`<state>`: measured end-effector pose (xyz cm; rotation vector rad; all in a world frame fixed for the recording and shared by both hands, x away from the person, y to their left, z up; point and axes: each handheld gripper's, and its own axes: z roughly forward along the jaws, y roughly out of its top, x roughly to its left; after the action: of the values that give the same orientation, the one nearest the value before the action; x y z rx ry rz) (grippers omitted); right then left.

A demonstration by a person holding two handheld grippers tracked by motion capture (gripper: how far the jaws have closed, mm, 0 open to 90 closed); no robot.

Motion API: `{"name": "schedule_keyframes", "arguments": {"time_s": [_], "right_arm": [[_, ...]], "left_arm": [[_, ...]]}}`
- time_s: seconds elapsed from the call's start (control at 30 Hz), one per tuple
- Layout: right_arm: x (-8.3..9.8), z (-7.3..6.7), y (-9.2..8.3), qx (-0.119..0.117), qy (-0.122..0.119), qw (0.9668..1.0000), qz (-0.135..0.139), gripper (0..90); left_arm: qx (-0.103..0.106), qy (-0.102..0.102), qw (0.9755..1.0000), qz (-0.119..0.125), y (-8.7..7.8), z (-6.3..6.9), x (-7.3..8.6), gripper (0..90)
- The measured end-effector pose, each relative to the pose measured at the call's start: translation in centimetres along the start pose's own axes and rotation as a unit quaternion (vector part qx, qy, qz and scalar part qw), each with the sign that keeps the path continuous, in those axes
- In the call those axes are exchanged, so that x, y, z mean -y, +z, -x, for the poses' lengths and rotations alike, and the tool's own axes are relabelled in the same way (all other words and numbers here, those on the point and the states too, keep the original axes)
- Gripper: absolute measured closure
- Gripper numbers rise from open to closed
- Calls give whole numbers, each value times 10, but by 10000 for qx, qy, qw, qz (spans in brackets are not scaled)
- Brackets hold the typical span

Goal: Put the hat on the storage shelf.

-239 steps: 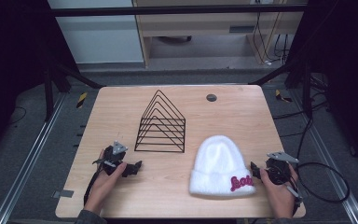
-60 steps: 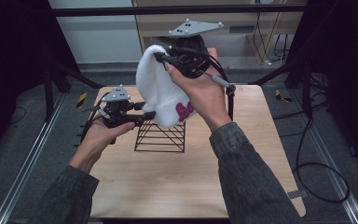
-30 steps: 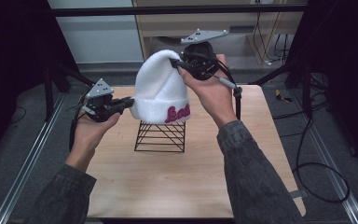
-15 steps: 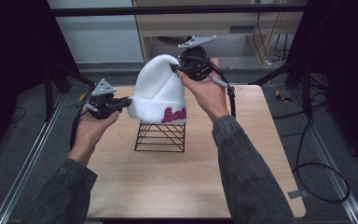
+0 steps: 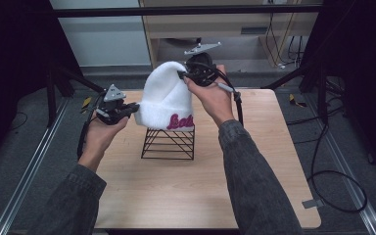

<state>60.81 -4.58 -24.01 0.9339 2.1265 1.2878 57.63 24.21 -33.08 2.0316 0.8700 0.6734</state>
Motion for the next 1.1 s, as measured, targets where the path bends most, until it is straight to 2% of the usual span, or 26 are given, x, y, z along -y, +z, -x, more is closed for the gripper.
{"name": "schedule_keyframes", "arguments": {"time_s": [0.07, 0.23, 0.53, 0.6, 0.77, 0.83, 0.87, 0.9, 1.1], "right_arm": [[1, 2, 2, 1, 2, 10000, -1, 825], [5, -1, 3, -50, -20, 10000, 3, 825], [18, -14, -2, -218, -113, 9997, 53, 824], [22, -19, -6, -232, -224, 9995, 44, 823], [29, -23, -11, -209, -292, 9994, -29, 820], [33, -24, -12, -204, -303, 9993, -65, 820], [34, -25, -13, -206, -308, 9993, -74, 820], [37, -25, -16, -215, -310, 9993, -75, 820], [41, -27, -20, -201, -381, 9990, -116, 819]], "left_arm": [[-5, -39, 10000, 6, 3, -1, 1, 858], [-78, 55, 9999, -41, 5, -1, 6, 858], [-86, 41, 9999, 64, 1, -1, 21, 857], [-93, 24, 9999, 87, 0, 0, 24, 857], [-139, 213, 9996, 157, -1, 5, 29, 857], [-117, 232, 9995, 161, -2, 7, 31, 856], [-88, 168, 9997, 140, -3, 9, 33, 856], [-107, 238, 9995, 171, -4, 9, 34, 856], [-44, 315, 9994, 145, -8, 13, 37, 856]]}}
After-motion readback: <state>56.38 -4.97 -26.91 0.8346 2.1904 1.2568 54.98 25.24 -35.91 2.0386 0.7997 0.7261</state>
